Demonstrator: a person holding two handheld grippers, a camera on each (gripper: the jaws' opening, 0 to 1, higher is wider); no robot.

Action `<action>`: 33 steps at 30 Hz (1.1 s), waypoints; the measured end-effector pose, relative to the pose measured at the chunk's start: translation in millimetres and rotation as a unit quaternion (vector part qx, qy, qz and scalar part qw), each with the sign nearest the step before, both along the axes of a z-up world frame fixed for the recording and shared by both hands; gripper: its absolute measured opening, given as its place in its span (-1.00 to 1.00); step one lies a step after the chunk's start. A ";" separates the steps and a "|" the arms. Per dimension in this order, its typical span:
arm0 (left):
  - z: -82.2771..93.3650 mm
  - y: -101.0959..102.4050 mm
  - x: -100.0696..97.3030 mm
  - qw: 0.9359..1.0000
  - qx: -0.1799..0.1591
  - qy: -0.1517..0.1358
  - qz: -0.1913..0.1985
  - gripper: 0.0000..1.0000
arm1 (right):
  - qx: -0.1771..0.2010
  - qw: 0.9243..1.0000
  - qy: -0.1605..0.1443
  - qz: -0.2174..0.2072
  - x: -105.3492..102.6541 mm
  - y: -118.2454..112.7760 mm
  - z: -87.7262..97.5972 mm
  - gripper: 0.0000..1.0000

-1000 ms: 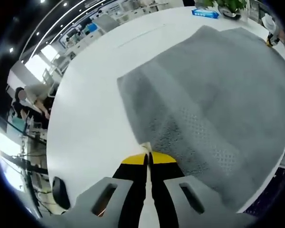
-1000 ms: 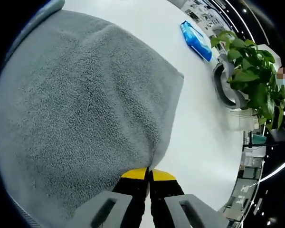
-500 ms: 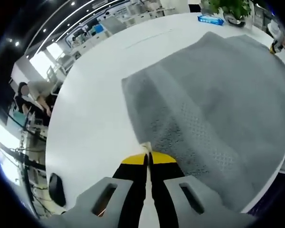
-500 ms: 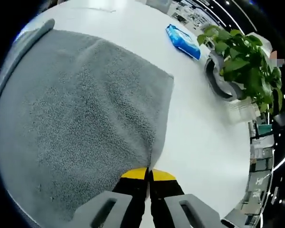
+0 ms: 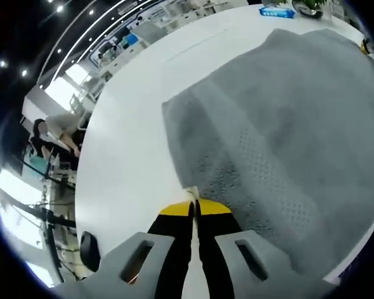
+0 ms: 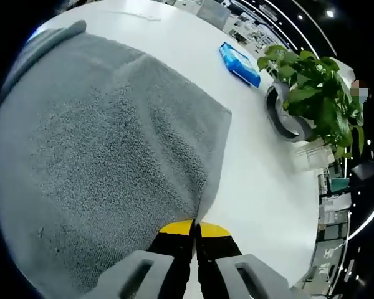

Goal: Open the folded towel by lifting each exposed corner and separating the folded layers until the towel lies flat within the target outline without major curled edges

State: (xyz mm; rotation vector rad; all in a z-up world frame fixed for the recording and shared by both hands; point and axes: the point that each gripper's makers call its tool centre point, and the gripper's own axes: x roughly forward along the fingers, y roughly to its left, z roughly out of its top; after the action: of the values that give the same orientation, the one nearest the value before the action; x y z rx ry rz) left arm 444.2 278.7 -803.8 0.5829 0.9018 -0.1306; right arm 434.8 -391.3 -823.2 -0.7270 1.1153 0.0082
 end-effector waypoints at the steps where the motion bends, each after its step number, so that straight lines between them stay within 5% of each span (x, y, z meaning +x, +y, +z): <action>1: 0.2 0.7 0.0 1.000 -0.003 0.000 0.007 -0.99 | 0.006 1.000 -0.003 -0.005 0.1 -0.9 1.7 -1.00; 14: 1.4 0.7 -2.7 1.000 0.000 -0.005 0.020 -0.99 | -0.012 1.000 0.009 0.003 -0.3 0.9 3.8 -1.00; 21: 1.9 6.4 -4.3 0.999 -0.025 -0.018 0.032 -0.99 | -0.023 1.000 0.019 0.006 -1.7 0.9 4.8 -1.00; 27: 1.9 17.0 -3.4 0.999 -0.019 -0.021 0.035 -0.99 | 0.056 0.998 0.007 -0.022 -2.5 0.8 4.8 -1.00; 29: 1.3 18.7 -3.6 0.999 -0.019 -0.019 0.037 -0.99 | 0.116 0.991 -0.005 -0.062 -2.9 -0.5 4.8 -1.00; 33: 0.9 23.7 -3.9 0.999 -0.005 -0.016 0.034 -0.99 | 0.169 0.983 -0.007 -0.073 3.1 -8.6 1.8 -1.00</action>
State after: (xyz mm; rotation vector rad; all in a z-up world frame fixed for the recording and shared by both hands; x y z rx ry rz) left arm 440.3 302.4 -803.0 0.5426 0.8883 -0.0637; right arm 437.9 -399.9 -821.3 -0.3406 1.1163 0.0668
